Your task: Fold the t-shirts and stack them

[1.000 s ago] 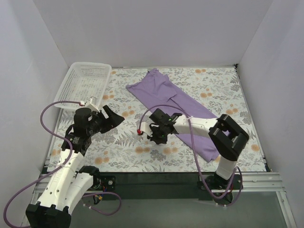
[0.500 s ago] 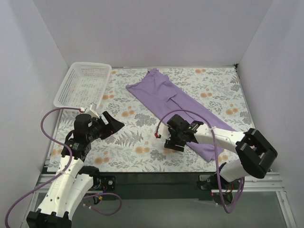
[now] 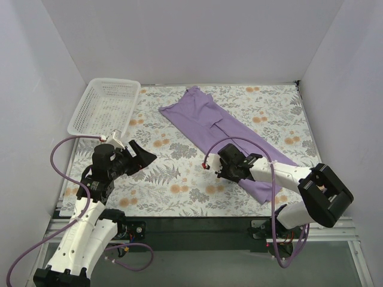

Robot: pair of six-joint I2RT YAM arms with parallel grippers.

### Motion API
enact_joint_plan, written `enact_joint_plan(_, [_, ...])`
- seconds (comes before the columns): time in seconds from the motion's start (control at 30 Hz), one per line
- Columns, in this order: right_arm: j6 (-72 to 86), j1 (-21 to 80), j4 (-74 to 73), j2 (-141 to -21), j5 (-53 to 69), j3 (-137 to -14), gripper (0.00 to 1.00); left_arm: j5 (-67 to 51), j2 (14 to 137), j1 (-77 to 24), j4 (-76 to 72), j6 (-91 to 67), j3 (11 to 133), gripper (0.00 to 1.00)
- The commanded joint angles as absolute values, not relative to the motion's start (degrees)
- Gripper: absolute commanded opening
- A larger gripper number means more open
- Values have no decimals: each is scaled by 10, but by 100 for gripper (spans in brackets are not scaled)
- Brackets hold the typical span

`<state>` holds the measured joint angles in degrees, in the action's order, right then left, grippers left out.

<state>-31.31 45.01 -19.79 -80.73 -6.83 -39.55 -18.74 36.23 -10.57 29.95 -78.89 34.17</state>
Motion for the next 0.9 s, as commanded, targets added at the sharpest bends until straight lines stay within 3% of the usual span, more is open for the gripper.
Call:
enact_joint_plan(0.0, [-308, 449, -237, -823, -8, -396, 14, -199, 357, -104, 298, -788, 341, 73])
enact_joint_plan(0.17, [-318, 468, -257, -824, 84, -429, 2, -206, 357, -105, 296, -788, 340, 73])
enact_joint_plan(0.37, [-316, 544, -279, -910, 177, -536, 2, -214, 367, -105, 293, -793, 339, 73])
enact_joint_plan(0.4, [-312, 553, -284, -933, 187, -598, 4, -215, 367, -105, 292, -794, 338, 73])
enact_joint_plan(0.53, [-303, 557, -380, -1093, 277, -799, 23, -216, 376, -105, 290, -796, 336, 73])
enact_joint_plan(0.57, [-312, 557, -407, -1110, 283, -835, 40, -220, 380, -104, 290, -798, 337, 73])
enact_joint_plan(0.6, [-323, 553, -440, -1116, 286, -872, 49, -223, 388, -104, 291, -799, 336, 73])
enact_joint_plan(0.63, [-345, 548, -446, -1104, 290, -871, 77, -228, 392, -104, 290, -800, 334, 73])
enact_joint_plan(0.67, [-353, 538, -448, -1088, 294, -864, 98, -230, 401, -104, 287, -802, 331, 73])
enact_joint_plan(0.87, [-399, 354, -420, -897, 345, -720, 98, -304, 445, -105, 209, -824, 290, 73])
